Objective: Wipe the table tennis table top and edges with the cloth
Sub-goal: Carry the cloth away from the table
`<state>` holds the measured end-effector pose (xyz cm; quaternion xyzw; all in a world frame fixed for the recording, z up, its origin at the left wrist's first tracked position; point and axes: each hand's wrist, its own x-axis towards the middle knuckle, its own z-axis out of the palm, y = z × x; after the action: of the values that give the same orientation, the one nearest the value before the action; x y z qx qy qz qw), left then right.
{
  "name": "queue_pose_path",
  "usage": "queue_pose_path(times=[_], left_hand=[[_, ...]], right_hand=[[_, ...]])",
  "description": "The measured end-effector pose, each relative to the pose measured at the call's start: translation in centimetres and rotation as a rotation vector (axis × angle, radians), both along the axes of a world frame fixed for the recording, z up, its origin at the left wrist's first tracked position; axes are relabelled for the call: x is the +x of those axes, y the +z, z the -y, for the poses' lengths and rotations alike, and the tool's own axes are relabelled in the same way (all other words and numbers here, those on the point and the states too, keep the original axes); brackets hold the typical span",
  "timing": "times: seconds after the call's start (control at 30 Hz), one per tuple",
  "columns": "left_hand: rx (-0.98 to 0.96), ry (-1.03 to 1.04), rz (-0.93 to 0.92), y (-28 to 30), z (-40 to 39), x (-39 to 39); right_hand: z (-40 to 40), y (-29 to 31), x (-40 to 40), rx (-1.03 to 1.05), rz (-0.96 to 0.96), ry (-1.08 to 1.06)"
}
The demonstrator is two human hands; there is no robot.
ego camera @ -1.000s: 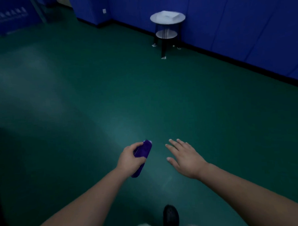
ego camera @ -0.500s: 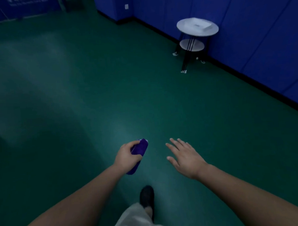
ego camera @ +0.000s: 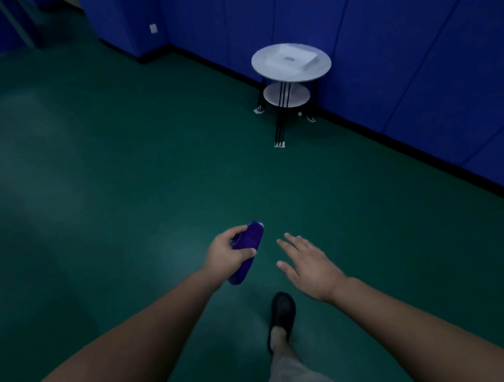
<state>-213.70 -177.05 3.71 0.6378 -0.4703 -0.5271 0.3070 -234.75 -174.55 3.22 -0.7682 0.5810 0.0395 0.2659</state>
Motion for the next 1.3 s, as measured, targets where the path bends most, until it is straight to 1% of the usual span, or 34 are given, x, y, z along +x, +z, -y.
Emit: queue_pose_path(times=[0.1,0.27,0.33,0.47,0.57,0.67,0.73,0.83,0.93,1.0,1.03,1.1,1.13,1.17,1.23,1.3], left_hand=[[0.015,0.03,-0.013,0.5,8.9,-2.0],[-0.022,0.092,-0.05,2.1,23.0,-3.7],[-0.031,0.126,-0.098,2.7,28.0,-4.1],[-0.01,0.238,-0.268,2.7,38.0,-4.8],[0.034,0.296,-0.396,1.6,46.7,-4.7],[0.064,0.298,-0.497,1.1,55.3,-3.9],[0.078,0.284,-0.516,1.0,61.2,-3.1],[0.067,0.227,-0.482,1.7,69.3,-1.9],[0.061,0.166,-0.376,2.4,76.8,-1.5],[0.065,0.146,-0.37,2.9,81.2,-1.8],[0.082,0.143,-0.403,3.1,83.2,-2.1],[0.128,0.139,-0.493,3.0,87.8,-3.0],[0.141,0.138,-0.52,2.9,89.6,-3.5],[0.146,0.131,-0.532,2.6,91.9,-4.1],[0.144,0.113,-0.509,1.6,96.5,-5.2],[0.124,0.105,-0.449,0.9,100.7,-6.0]], right_hand=[[10.0,-0.2,-0.7,0.045,0.105,-0.052],[24.9,1.2,-1.1,0.1,0.236,-0.092],[30.1,1.7,-0.9,0.123,0.31,-0.128],[40.2,1.1,0.5,0.233,0.559,-0.311],[48.4,-0.3,2.2,0.286,0.805,-0.488],[56.8,-0.9,4.5,0.293,1.014,-0.602],[62.3,-0.7,5.9,0.289,1.126,-0.718],[69.7,0.5,6.4,0.258,1.169,-0.832],[76.2,1.4,5.7,0.171,1.077,-0.937],[80.2,1.6,4.8,0.175,1.079,-1.002],[82.0,1.7,4.1,0.234,1.127,-1.045],[86.4,2.3,2.7,0.495,1.269,-1.091],[88.1,2.6,2.1,0.627,1.316,-1.05],[90.3,2.4,1.4,0.715,1.352,-1.02],[94.7,1.2,0.0,0.736,1.385,-1.038],[99.0,0.0,-1.1,0.666,1.434,-1.078]])
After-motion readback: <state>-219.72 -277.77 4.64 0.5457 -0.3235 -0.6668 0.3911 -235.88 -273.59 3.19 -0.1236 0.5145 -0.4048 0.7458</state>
